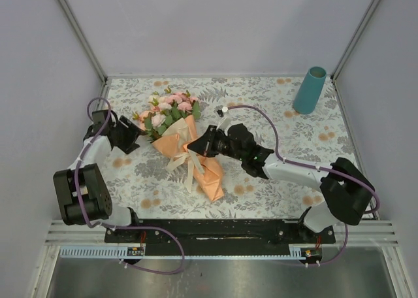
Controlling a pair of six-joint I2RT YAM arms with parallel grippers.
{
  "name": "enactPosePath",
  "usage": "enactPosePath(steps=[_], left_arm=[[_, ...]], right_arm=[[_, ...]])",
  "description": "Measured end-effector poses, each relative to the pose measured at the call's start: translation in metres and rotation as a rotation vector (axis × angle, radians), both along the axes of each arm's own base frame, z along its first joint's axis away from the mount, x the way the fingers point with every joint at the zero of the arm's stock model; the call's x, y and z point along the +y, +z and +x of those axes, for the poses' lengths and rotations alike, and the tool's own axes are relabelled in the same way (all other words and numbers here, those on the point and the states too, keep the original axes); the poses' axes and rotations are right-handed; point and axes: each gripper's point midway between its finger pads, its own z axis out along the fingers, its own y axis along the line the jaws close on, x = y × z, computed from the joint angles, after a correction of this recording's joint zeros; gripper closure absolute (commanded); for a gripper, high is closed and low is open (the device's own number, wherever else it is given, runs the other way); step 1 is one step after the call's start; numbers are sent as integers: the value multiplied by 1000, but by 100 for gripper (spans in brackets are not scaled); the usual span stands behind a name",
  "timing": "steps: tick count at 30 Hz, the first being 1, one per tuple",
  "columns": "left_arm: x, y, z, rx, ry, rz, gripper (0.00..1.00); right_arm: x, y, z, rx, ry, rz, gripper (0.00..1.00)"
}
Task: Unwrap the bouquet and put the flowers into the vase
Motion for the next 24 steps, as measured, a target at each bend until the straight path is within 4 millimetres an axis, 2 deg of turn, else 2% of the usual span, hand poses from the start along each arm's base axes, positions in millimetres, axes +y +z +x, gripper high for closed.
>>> enactPosePath(steps=[2, 4, 8, 11, 17, 24], left_arm=[[-2, 12, 5, -79, 8, -20, 33], [-15, 19, 1, -161, -6, -68, 31], [-50, 13, -17, -213, -72, -199, 29], [-74, 10, -22, -226, -139, -276, 30], [-109, 30, -16, -301, -268, -332, 32], [-149, 59, -13, -346, -408, -311, 42]], right_arm=[[2, -3, 0, 21, 3, 2, 100], [5, -7, 0, 48, 8, 4, 100], [15, -15, 2, 97, 23, 8, 100], [19, -18, 1, 121, 36, 11, 100], [20, -18, 1, 126, 35, 14, 100], [20, -19, 1, 127, 34, 12, 100]])
